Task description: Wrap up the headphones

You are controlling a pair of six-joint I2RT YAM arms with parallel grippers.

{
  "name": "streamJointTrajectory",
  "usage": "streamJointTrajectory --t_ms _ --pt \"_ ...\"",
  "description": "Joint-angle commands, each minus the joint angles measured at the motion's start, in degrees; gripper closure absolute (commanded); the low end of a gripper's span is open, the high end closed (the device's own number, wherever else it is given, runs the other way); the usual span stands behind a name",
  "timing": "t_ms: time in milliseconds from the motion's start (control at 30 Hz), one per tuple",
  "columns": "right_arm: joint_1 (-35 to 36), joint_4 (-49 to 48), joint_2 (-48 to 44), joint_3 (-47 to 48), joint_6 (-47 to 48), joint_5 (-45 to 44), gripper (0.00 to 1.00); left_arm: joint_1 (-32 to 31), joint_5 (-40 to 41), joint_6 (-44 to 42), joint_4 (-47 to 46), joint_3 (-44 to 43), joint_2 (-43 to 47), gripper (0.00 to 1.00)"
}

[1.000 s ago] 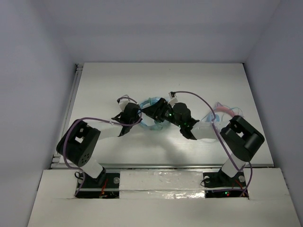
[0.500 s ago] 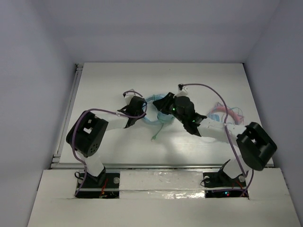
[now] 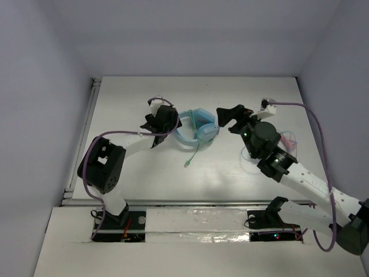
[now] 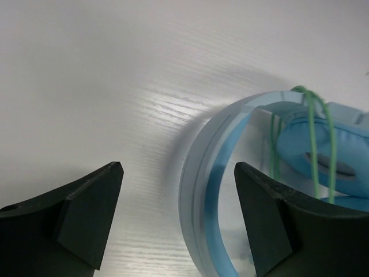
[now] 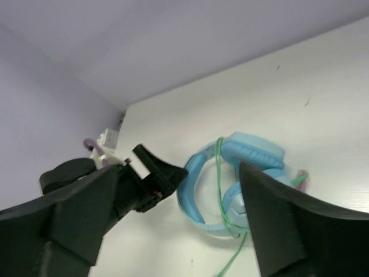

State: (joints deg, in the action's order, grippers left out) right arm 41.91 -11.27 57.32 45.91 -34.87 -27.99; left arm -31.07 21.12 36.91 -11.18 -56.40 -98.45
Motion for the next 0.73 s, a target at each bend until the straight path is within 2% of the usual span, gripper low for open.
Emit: streamJointTrajectory --t_ms 0,33,333,500,700 --pt "-0.2 6.1 -5.7 1.6 5.2 -7.6 0.04 0.1 2.8 -1.7 0.9 -1.9 9.4 0.23" --pt "-0.2 8.0 -8.4 2.2 6.3 -8.2 0.0 0.1 2.0 -1.8 0.9 -1.4 13.5 0.21" --pt "-0.2 16.3 -22.9 5.0 7.9 -12.9 0.0 0.1 -7.5 -5.3 4.1 1.0 38.6 0.15" --pt "-0.2 15.5 -30.9 2.6 7.8 -16.5 0.0 0.7 -8.6 -6.8 8.2 2.1 46.9 0.11" --pt "-0.2 16.2 -29.9 3.0 7.2 -18.3 0.0 0.7 -10.7 -8.0 7.0 5.6 51.8 0.11"
